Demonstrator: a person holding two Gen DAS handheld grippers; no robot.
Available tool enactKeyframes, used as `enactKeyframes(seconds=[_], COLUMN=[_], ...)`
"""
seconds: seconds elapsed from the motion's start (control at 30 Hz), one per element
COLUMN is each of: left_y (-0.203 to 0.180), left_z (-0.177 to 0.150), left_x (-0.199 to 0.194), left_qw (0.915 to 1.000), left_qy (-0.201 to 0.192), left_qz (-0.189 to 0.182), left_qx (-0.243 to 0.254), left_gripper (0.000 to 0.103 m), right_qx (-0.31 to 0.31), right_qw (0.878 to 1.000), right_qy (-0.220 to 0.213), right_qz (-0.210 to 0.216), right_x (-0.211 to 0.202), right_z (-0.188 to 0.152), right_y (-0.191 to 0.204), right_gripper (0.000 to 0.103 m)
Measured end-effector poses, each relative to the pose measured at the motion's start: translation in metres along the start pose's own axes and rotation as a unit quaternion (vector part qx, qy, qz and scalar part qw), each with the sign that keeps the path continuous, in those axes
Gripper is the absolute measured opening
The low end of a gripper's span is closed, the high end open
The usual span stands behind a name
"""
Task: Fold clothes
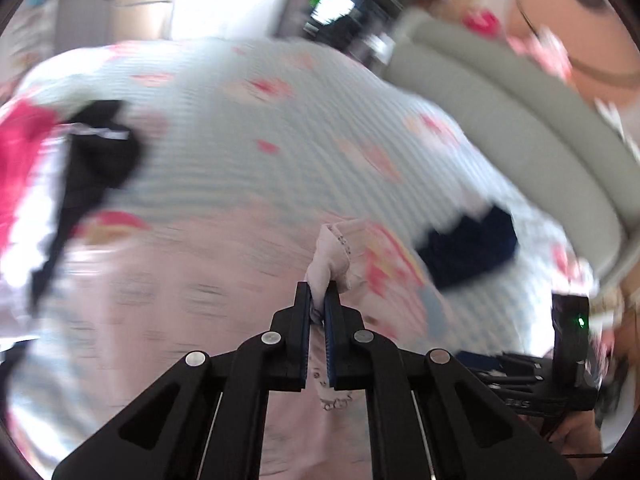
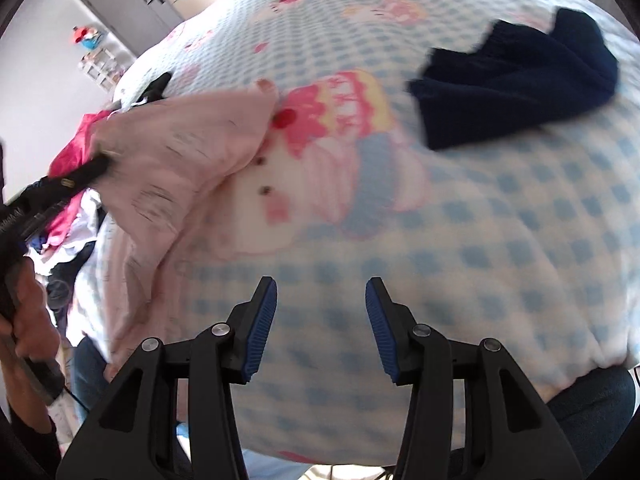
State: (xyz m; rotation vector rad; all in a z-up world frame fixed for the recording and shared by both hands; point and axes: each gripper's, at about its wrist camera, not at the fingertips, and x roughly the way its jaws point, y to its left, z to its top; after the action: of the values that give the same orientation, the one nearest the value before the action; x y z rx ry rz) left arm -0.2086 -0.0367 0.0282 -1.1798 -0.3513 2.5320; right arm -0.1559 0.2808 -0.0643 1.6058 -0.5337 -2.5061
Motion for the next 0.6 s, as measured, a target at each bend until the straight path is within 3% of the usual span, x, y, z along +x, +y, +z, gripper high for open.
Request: enactKeyframes(seconds=[0.07,0.13,0.27,0.43,0.53,0.6], left_y=[0.041,0.082,0.144,0.168,0.174,0.181], left_z=[0.002,-0.001,-0.013,-0.011,-0.007,-0.01], left_x=[-0.015,-0.02,-0.012,0.021,0.04,0.052], left_qw=[0.9992,0.9969,0.991,0.9905,0.9882,0.9832], left_qy=[-0.007,-0.002,0.021,0.041,0.063,0.074], left_qz=[0.029,0.062,0.101,0.105,0.126,0.153], left_qx=[-0.026,-0.048,-0.086,-0.079,-0.06,-0.067], left_gripper=[0.006,0.006,0.006,0.007,0.013,0.035], right_qx=[-0.018,-0.047,-0.109,-0.141,-0.146,-0.145], right_qw=[0.999,0.998,0.993,0.989,0.989,0.988], right_qy=[-0.007,-0.015,-0.01,-0.006,-0.002,0.022], right_qz=[0.026,0.043,0.043,0.047,0.038,0.038], right_x=[-0.005,-0.003,0.024,0.066,0.1,0.132], right_z=[0.01,0.024,0.054,0.105,0.137,0.154], right_y=[0.022,0.045,0.086,0.116,0.126,0.131], right_gripper=[0.048,0.057,0.058,0.058,0.068,0.078])
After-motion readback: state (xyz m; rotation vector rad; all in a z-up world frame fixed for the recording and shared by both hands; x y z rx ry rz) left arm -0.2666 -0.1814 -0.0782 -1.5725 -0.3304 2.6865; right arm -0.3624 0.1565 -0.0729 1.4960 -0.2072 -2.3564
